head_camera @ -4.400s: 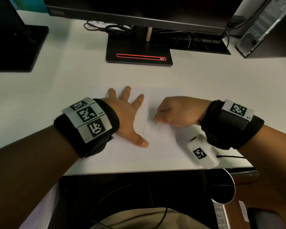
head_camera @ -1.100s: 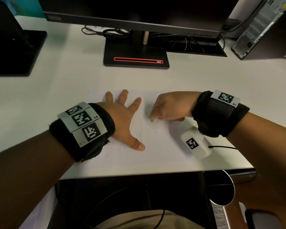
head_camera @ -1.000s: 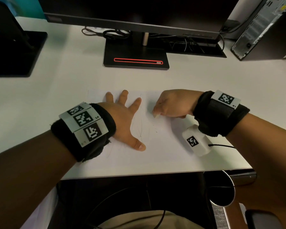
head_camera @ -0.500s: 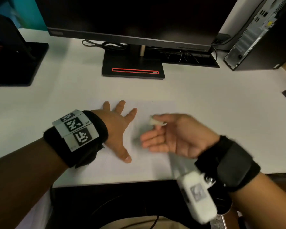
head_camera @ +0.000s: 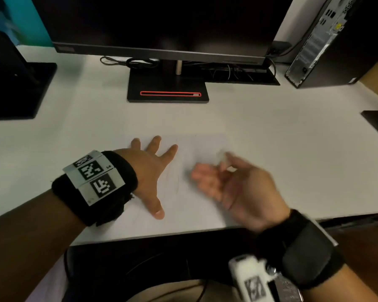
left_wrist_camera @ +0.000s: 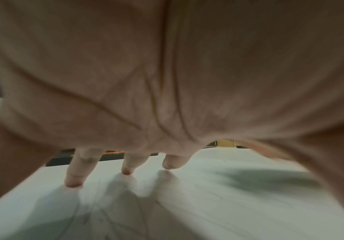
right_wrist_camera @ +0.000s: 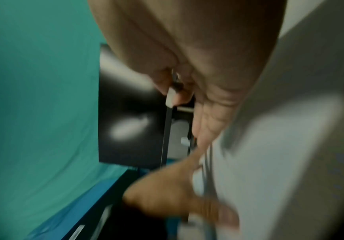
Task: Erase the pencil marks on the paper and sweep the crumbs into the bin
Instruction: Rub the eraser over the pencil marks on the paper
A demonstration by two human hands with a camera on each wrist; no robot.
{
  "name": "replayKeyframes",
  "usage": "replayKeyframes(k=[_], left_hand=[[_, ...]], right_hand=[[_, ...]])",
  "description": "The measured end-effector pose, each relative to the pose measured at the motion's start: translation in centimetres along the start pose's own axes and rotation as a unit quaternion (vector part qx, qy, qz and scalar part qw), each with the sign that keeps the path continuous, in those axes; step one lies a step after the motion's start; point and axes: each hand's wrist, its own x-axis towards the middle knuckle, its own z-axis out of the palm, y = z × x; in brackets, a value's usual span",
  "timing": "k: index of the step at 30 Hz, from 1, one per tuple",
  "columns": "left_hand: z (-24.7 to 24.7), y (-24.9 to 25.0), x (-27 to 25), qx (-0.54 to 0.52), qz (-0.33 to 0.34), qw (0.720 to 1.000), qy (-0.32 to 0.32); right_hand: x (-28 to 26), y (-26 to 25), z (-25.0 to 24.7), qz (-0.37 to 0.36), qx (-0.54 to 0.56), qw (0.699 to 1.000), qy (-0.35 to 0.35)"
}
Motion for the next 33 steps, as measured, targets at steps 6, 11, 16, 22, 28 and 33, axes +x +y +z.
replayKeyframes(k=[6,11,16,22,28,33], left_hand=[[0.6,-0.4,0.1,-0.012,0.019,1.000,0.012],[0.6,-0.4,0.3,-0.013,0.019,1.000,0.014],[0.8,-0.8,0.4,-0.042,0.036,0.998,0.036],[1.0,-1.0,0.0,-0.045,0.038,0.997,0.041],[1.1,-1.0,0.0,-0.041,0.039,0.997,0.047],[1.1,-0.9,0.1,-0.048,0.039,0.997,0.051]], right_hand=[[2.2,-0.3,-1.6,0.092,-0.026,0.995,0.004],[2.6,-6.3,-4.1,-0.137,0.073,0.979,0.128],[1.5,0.2,1.4,0.090,-0.103,0.990,-0.021],[6.7,-2.2,0.8,0.029,-0.002,0.999,0.033],[5.9,-6.5,-1.4,-0.147,0.086,0.973,0.154],[5.3,-0.6,2.5,0.101,-0.086,0.991,-0.015]])
